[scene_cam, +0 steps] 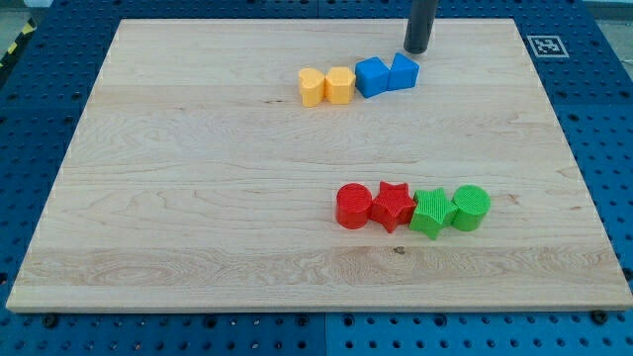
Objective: Move your arm below the yellow heart
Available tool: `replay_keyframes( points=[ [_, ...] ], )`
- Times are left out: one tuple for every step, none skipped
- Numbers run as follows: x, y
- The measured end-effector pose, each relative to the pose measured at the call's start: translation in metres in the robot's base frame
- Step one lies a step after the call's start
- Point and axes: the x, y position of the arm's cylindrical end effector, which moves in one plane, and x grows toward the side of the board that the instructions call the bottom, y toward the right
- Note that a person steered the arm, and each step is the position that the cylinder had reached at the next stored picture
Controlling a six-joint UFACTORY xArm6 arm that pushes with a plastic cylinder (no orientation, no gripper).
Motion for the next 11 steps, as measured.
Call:
replay_keyframes(
  points=[
    [0.0, 0.0],
    [0.012, 0.012],
    [0.032, 0.032],
    [0.077, 0.055],
    [0.124, 0.048],
    [0.129, -0.003],
    [0.133, -0.015],
    [0.142, -0.033],
    [0.139, -0.038],
    [0.139, -0.09],
    [0.133, -0.18]
  ],
)
